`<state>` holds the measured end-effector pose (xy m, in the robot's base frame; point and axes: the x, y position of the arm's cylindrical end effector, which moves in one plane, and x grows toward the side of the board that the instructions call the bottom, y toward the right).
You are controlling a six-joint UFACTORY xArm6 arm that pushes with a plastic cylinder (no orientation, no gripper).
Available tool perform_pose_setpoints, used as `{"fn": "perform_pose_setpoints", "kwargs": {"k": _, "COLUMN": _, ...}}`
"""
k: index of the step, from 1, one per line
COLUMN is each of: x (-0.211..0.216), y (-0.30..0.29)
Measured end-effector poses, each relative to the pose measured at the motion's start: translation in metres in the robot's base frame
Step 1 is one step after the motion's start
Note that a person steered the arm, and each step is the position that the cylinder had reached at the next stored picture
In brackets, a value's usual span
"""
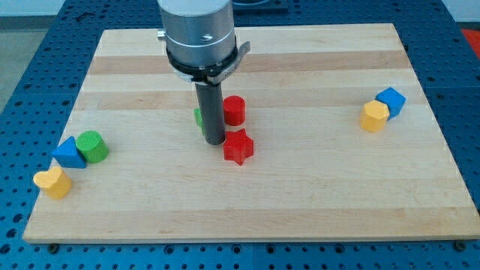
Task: Push the red star closer to the red circle
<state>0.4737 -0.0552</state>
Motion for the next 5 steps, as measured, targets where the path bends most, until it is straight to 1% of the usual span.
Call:
{"fn": "perform_pose_setpoints", "kwargs": {"k": 2, "x": 0.051, "y": -0.014}}
{"fn": "perform_pose_setpoints", "kwargs": {"k": 3, "x": 0.064, "y": 0.006}}
{"fn": "perform_pose_setpoints", "kwargs": {"k": 4, "x": 0.044, "y": 0.040}}
{"fn": "perform_pose_setpoints", "kwargs": {"k": 5, "x": 0.012, "y": 0.054}}
